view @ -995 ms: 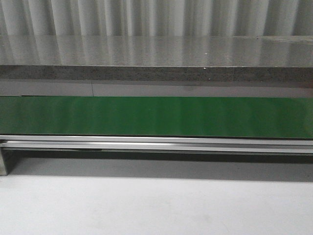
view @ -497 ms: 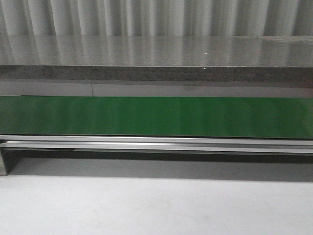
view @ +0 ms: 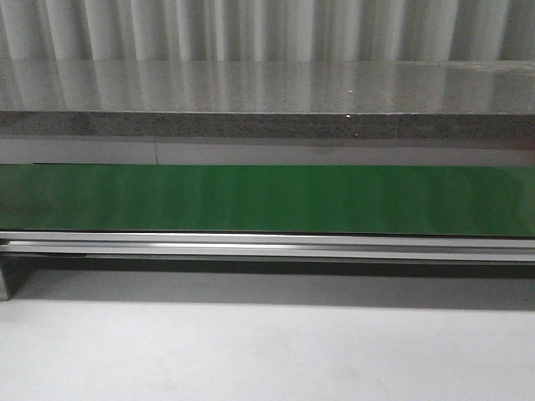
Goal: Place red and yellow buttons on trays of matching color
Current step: 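Release the red button on the belt start with the left gripper, then grasp the yellow button from the pile with the left gripper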
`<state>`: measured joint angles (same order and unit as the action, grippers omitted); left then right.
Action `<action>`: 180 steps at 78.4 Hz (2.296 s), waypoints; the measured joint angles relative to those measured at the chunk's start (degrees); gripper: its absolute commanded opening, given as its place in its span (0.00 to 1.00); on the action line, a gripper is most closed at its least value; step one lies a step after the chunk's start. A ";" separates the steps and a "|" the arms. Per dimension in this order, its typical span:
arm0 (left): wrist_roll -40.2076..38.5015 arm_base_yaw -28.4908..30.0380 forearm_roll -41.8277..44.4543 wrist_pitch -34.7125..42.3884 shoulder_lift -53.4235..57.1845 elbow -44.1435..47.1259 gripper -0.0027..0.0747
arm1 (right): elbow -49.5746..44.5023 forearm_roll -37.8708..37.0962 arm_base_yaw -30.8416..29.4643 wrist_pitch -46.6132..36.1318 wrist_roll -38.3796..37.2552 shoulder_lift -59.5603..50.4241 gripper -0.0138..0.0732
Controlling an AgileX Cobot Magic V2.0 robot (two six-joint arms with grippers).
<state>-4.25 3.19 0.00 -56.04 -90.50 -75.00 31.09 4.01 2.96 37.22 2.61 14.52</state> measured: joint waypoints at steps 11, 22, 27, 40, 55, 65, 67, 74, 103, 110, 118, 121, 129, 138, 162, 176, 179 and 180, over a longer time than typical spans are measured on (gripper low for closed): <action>0.00 -0.13 0.00 0.10 -1.30 0.00 0.17 | 0.00 0.00 0.00 0.00 0.00 0.00 0.08; 0.00 -0.13 -0.30 -0.09 -3.76 0.00 0.18 | 0.00 0.00 0.00 0.00 0.00 0.00 0.08; 0.00 -0.13 -0.41 -0.09 -4.66 0.00 0.22 | 0.00 0.00 0.00 0.00 0.00 0.00 0.08; 0.00 -0.13 -1.80 0.13 -5.76 0.00 0.58 | 0.00 0.00 0.00 0.00 0.00 0.00 0.08; 0.00 -0.13 -3.69 1.41 -5.76 -0.41 0.79 | 0.00 0.00 0.00 0.00 0.11 0.00 0.08; 0.00 -0.13 -5.68 1.95 -5.76 -2.21 0.79 | 0.00 0.00 0.00 0.00 0.11 0.00 0.08; 0.00 -0.13 -6.09 2.05 -5.76 -2.69 0.79 | 0.00 0.00 0.00 0.00 0.11 0.00 0.08; 0.00 -0.13 -7.01 2.63 -5.76 -4.46 0.79 | 0.00 0.00 0.00 0.00 0.11 0.00 0.08; -1.38 4.78 -7.96 1.17 -6.19 -10.43 0.79 | 0.00 0.00 0.00 0.00 0.11 0.00 0.08; -3.28 7.58 -7.96 0.62 -7.28 -10.43 0.79 | 0.00 0.00 0.00 0.00 0.11 0.00 0.08; -7.48 9.99 -7.96 0.62 -9.17 -10.43 0.79 | 0.00 0.00 0.00 0.00 0.11 0.00 0.08; -10.36 11.07 -8.09 0.62 -10.18 -10.43 0.79 | 0.00 0.00 0.00 0.00 0.11 0.00 0.08; -17.49 12.97 -10.26 0.28 -12.41 -10.43 0.79 | 0.00 0.00 0.00 0.00 0.11 0.00 0.08; -24.01 13.81 -12.76 -0.32 -14.31 -10.43 0.79 | 0.00 0.00 0.00 0.00 0.11 0.00 0.08; -31.99 13.80 -16.96 4.19 -18.02 -10.55 0.79 | 0.00 0.00 0.00 0.00 0.11 0.00 0.08; -32.38 14.27 -16.96 5.62 -20.68 -10.55 0.79 | 0.00 0.00 0.00 0.00 0.11 0.00 0.08; -32.48 14.27 -16.96 6.46 -21.32 -10.55 0.79 | 0.00 0.00 0.00 0.00 0.11 0.00 0.08; -32.52 14.27 -16.96 6.75 -21.68 -10.55 0.79 | 0.00 0.00 0.00 0.00 0.11 0.00 0.08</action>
<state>-36.77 17.46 -16.96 -49.29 -112.18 -85.55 31.09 4.01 2.96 37.22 2.72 14.52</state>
